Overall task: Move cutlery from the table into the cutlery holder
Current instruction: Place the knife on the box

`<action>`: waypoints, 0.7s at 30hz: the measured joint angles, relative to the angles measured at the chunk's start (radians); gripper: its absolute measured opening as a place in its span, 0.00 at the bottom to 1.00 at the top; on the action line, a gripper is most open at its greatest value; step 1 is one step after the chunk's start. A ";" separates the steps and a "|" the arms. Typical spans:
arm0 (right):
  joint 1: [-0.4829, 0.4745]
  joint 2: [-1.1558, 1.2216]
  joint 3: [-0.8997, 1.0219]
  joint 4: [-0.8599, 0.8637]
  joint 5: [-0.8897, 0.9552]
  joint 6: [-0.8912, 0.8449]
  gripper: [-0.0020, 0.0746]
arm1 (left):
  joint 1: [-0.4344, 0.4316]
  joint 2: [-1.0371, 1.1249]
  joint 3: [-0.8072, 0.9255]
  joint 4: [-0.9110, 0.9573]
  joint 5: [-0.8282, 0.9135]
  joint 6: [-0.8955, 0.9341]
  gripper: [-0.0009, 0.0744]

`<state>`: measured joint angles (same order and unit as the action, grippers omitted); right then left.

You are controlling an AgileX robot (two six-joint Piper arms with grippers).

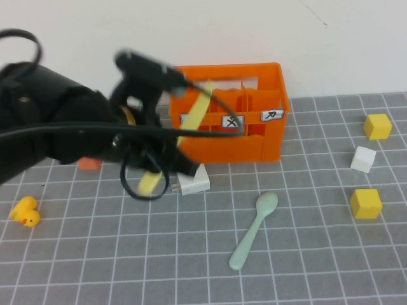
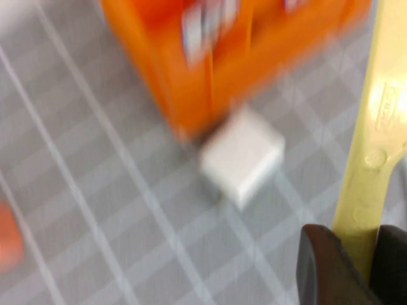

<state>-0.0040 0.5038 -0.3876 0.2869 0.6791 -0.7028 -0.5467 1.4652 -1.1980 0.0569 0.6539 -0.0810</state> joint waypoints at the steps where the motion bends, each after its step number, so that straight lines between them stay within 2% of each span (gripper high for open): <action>1: 0.000 0.000 0.000 0.000 -0.002 0.000 0.02 | 0.000 -0.011 0.000 0.000 -0.048 0.000 0.18; 12: 0.000 0.000 0.000 0.000 -0.002 0.000 0.02 | 0.000 0.023 0.002 0.000 -0.725 -0.003 0.18; 21: 0.000 0.000 0.000 0.000 -0.002 0.000 0.02 | 0.000 0.160 0.002 -0.005 -0.984 -0.008 0.18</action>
<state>-0.0040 0.5038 -0.3876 0.2869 0.6769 -0.7028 -0.5467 1.6250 -1.1959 0.0521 -0.3302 -0.0892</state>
